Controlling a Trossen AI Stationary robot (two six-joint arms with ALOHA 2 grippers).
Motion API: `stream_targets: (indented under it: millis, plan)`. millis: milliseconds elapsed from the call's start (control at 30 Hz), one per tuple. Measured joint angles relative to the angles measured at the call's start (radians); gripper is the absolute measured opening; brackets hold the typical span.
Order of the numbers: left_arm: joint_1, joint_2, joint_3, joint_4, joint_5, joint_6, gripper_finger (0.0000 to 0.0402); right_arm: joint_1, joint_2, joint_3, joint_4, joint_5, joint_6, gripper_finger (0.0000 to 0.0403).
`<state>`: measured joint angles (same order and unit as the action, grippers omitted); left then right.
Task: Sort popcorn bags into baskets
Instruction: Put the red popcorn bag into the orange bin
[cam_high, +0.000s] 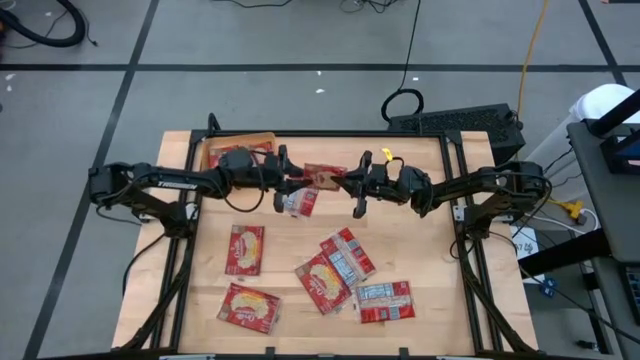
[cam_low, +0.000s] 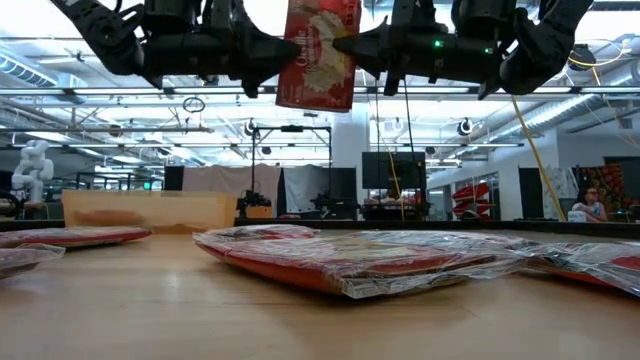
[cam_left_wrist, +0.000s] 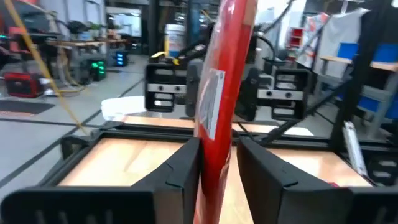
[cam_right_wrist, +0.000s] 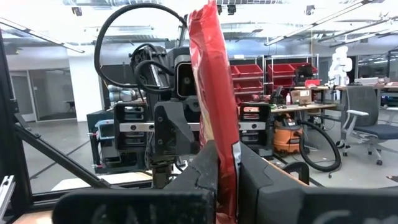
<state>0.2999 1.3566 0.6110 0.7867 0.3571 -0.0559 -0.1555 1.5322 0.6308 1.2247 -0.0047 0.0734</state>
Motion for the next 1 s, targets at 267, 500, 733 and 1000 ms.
stream_targets:
  millis: [267,500,733,1000]
  plan:
    - [0.032,0.032,0.031,-0.02,0.076,0.008,0.0073,-0.008,0.0,0.0,-0.026,-0.001,-0.006,0.0011]
    - [0.097,0.018,0.031,-0.041,0.142,-0.046,0.0028,-0.012,0.0,0.003,-0.045,0.053,-0.027,0.0032]
    - [0.241,-0.072,0.017,-0.21,0.201,-0.087,0.0016,-0.017,0.0,0.001,-0.096,0.205,-0.073,0.0126]
    - [0.41,-0.251,-0.115,-0.292,0.178,-0.132,0.0017,-0.034,0.0,0.0,-0.256,0.243,-0.086,0.0181]
